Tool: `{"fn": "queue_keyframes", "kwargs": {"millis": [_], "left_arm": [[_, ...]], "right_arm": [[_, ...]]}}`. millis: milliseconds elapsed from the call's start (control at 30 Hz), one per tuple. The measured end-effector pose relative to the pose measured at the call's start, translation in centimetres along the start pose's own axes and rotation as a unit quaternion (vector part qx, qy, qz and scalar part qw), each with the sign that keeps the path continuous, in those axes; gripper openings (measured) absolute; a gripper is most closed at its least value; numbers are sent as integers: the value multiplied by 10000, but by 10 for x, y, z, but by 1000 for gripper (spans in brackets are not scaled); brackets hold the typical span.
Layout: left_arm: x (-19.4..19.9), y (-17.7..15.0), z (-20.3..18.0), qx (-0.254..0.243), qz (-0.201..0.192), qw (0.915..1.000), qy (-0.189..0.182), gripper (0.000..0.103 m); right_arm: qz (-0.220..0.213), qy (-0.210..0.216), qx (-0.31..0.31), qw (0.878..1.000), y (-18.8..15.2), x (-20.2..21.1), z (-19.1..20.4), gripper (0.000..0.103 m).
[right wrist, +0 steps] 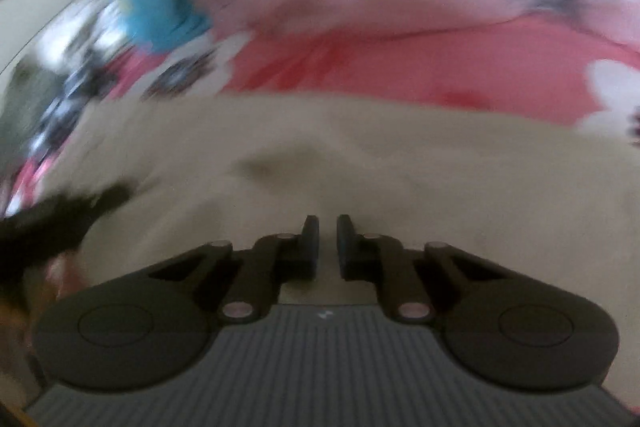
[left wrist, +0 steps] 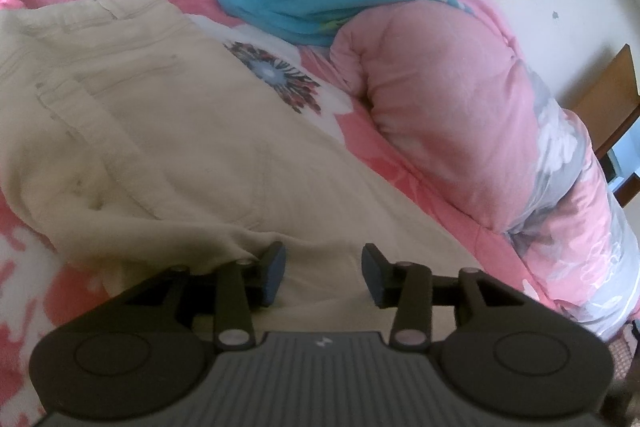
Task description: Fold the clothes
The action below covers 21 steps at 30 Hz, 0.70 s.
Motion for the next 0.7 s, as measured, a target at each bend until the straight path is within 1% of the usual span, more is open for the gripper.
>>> {"fn": "queue_keyframes", "kwargs": {"millis": [67, 100, 133, 200, 300, 367, 400, 433, 467, 500, 533, 567, 600, 633, 667, 700], "left_arm": [[0, -1, -1, -65, -27, 10000, 21, 46], [1, -2, -2, -99, -41, 9999, 31, 46], [1, -2, -2, -113, -45, 9999, 31, 46], [0, -1, -1, -76, -36, 10000, 5, 46], [0, -2, -2, -76, -40, 10000, 18, 46], [0, -2, -2, -76, -40, 10000, 23, 46], [0, -2, -2, -61, -33, 10000, 12, 46], [0, -2, -1, -45, -25, 10000, 0, 46], [0, -1, -1, -32, -19, 10000, -8, 46], [0, -1, -1, -22, -14, 10000, -14, 46], [0, -1, -1, -20, -13, 10000, -15, 46], [0, -2, -1, -26, -14, 10000, -11, 46], [0, -2, -1, -32, -16, 10000, -7, 46], [1, -2, -2, -39, -18, 10000, -3, 47], [1, -2, -2, -45, -20, 10000, 0, 47], [1, -2, -2, -43, -19, 10000, -3, 47]], "right_arm": [[29, -36, 527, 9986, -13, -3, 20, 7], [-34, -87, 780, 9969, -15, -1, 27, 8], [-133, -58, 847, 9963, -11, 4, 29, 9], [-383, 119, 697, 9968, 4, 18, 26, 9], [-731, 25, 249, 9970, 32, 31, 2, 10], [-816, -59, -224, 9964, 47, 30, -22, 17], [-858, -101, -460, 9952, 55, 29, -34, 19], [-784, -41, -711, 9944, 58, 24, -44, 26], [-621, 98, -973, 9933, 58, 16, -53, 38], [-435, 286, -1210, 9913, 55, 7, -56, 46], [-229, 512, -1426, 9882, 50, -2, -55, 58], [-117, 634, -1497, 9866, 45, -8, -53, 58], [-76, 676, -1458, 9870, 41, -11, -49, 58], [-82, 590, -1275, 9900, 39, -12, -45, 55], [-125, 407, -982, 9943, 37, -11, -40, 33], [-144, 235, -734, 9969, 36, -10, -37, 16]]}}
Point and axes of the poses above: each gripper's, at about its wrist camera, not at the fingertips, and x roughly against the way its jaws point, z to its left, y to its top, the point moved 9 cm from there along -x, roughly the way its jaws point, and after that the axes turned 3 degrees about y, right-handed, at the moved point
